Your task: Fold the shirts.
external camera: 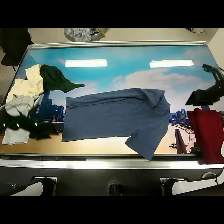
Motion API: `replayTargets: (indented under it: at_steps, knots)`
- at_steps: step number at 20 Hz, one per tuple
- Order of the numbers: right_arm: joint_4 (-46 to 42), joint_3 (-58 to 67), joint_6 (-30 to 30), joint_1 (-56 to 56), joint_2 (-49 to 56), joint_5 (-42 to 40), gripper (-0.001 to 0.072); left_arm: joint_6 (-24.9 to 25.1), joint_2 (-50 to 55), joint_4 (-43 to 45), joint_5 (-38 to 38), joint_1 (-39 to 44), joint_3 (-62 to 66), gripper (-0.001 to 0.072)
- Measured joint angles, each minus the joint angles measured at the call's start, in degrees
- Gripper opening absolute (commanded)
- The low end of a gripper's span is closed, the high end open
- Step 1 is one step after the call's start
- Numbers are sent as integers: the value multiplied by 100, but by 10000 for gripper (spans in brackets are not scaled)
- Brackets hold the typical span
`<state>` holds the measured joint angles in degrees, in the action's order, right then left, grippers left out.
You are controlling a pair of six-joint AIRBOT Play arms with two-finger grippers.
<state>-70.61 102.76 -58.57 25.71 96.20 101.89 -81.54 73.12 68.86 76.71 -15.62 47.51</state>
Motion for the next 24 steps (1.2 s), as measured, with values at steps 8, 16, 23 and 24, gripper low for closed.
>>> replayTargets:
  at_steps: [8, 16, 23, 24]
  knots:
    - [-151, -481, 173, -98, -129, -74, 563, 321, -387, -1001, -1158, -20, -1185, 440]
    - [-166, -848, 291, -109, -234, -205, 564, 306, -396, -1274, -1921, 367, -1512, 39]
    - [-90, -2623, 352, -476, -647, -1176, 562, 254, -407, -1274, -2124, 485, -1532, 39]
    - [-76, -2835, 350, -505, -645, -1349, 559, 251, -413, -1257, -2131, 490, -1519, 38]
